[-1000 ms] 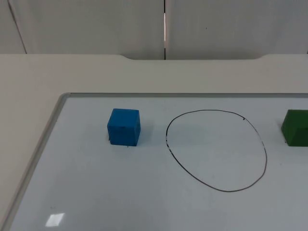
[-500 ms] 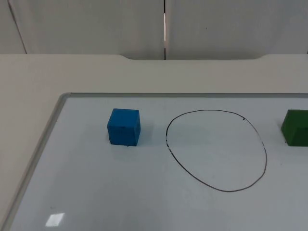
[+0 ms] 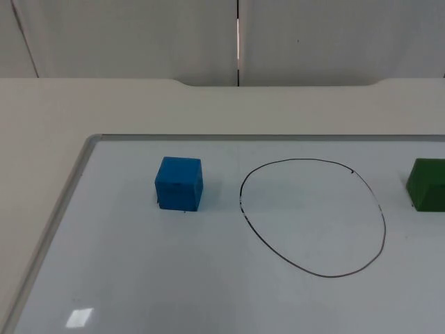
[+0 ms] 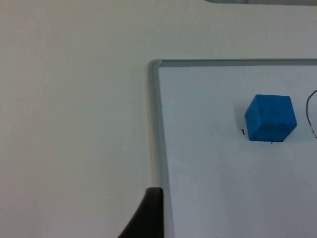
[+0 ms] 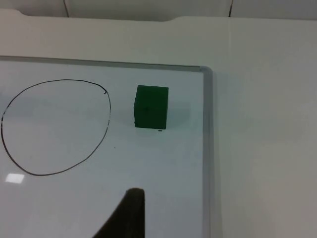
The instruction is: Push the two cubes into the marked area.
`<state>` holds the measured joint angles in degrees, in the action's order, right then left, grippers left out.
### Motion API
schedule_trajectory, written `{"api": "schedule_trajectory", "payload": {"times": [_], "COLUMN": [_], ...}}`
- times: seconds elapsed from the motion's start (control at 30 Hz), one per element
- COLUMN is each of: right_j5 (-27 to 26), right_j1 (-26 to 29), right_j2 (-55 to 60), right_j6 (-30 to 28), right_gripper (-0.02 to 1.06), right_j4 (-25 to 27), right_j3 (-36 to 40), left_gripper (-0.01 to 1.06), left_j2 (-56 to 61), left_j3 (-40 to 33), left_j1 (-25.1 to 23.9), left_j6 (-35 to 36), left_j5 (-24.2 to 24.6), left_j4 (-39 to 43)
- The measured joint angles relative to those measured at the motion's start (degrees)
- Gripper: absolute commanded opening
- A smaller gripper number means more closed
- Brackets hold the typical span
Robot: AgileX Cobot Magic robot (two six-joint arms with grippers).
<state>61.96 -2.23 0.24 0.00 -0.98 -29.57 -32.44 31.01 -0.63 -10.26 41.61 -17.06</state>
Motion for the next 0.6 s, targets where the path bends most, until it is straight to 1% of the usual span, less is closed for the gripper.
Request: {"api": "schedule_trajectory", "payload": {"times": [0.07,0.1,0.13,0.17,0.23,0.27,0.3,0.33,0.37,0.4,0.43,0.47,0.6], "right_j5": [0.00,0.00,0.00,0.00,0.00,0.00,0.00,0.00,0.00,0.00,0.00,0.00,0.00], "right_j1": [0.00,0.00,0.00,0.00,0.00,0.00,0.00,0.00,0.00,0.00,0.00,0.00,0.00], "right_j2": [0.00,0.00,0.00,0.00,0.00,0.00,0.00,0.00,0.00,0.00,0.00,0.00,0.00], "right_j6": [0.00,0.00,0.00,0.00,0.00,0.00,0.00,0.00,0.00,0.00,0.00,0.00,0.00], "right_gripper": [1.05,1.05,1.05,1.05,1.05,1.05,1.05,1.05,1.05,1.05,1.05,1.05,1.05], "right_j4": [0.00,0.00,0.00,0.00,0.00,0.00,0.00,0.00,0.00,0.00,0.00,0.00,0.00], "right_j3": [0.00,0.00,0.00,0.00,0.00,0.00,0.00,0.00,0.00,0.00,0.00,0.00,0.00], "left_gripper": [0.72,0.64,0.56,0.56,0.40,0.28,0.24,0.24,0.19,0.08,0.03,0.00,0.00], "left_j2": [-2.37,-3.42,-3.42,-4.73,-7.86,-9.13,-9.13,-10.14,-11.33,-12.55,-13.83,-13.83,-19.36], "left_j3": [0.00,0.00,0.00,0.00,0.00,0.00,0.00,0.00,0.00,0.00,0.00,0.00,0.00], "left_j1": [0.00,0.00,0.00,0.00,0.00,0.00,0.00,0.00,0.00,0.00,0.00,0.00,0.00], "left_j6": [-2.35,-3.48,-3.48,-4.50,-9.19,-11.14,-11.14,-13.71,-16.76,-19.69,-23.48,-23.48,-37.25], "left_j5": [-0.77,-1.17,-1.17,-1.61,-2.37,-2.86,-2.86,-3.31,-3.65,-3.84,-3.90,-3.90,-4.11], "left_j4": [-3.41,-5.21,-5.21,-6.69,-11.81,-14.00,-14.00,-17.05,-20.52,-23.64,-27.61,-27.61,-42.74]}}
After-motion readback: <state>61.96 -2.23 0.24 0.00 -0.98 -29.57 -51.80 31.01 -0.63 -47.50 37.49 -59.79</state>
